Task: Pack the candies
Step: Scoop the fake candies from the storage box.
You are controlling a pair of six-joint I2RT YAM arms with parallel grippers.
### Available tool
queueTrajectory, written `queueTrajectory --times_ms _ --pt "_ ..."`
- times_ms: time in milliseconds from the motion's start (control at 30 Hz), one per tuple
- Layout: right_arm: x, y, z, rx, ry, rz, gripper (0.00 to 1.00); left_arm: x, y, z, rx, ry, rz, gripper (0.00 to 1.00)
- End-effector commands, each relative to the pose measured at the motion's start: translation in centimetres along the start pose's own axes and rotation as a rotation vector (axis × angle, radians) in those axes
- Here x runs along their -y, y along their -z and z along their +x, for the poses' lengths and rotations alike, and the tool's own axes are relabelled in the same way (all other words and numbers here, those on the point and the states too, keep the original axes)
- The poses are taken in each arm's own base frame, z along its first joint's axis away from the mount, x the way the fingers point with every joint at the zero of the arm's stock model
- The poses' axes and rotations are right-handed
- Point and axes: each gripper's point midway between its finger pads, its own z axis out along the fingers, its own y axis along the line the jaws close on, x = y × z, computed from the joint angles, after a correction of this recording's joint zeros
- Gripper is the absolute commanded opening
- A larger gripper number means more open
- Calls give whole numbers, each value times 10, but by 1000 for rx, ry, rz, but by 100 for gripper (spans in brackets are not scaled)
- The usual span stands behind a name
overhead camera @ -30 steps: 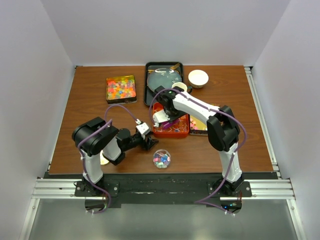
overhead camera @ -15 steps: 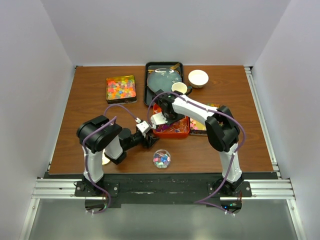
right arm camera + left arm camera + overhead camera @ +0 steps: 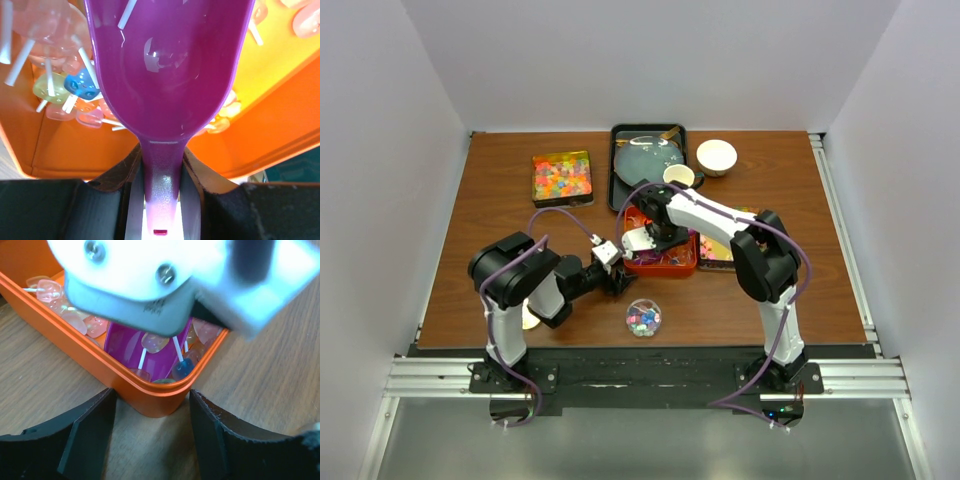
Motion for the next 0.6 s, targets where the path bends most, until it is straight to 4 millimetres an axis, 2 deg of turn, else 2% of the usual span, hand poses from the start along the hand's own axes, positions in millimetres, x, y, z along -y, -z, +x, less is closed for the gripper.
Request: queueTrajectory --times_ms 0,67,100,133,200,300,567 --pt "-27 15 -59 307 176 -86 0 -5 0 -28 82 -50 -15 66" --pt "-34 20 -55 314 138 -160 0 -5 1 -28 68 -46 -16 66" --pt "-39 11 -56 317 105 -224 0 -6 1 -29 66 -51 -14 66" --pt "-38 21 -59 355 59 -265 0 -5 1 -29 59 -53 -8 66" --pt "-34 22 -55 390 -50 -306 0 -6 1 -30 55 -48 -11 67" --pt "-24 27 -56 451 -93 -260 0 -6 1 -31 45 -47 -5 67" --pt "-27 36 -69 568 -115 -181 0 -7 -1 -41 24 -48 8 69"
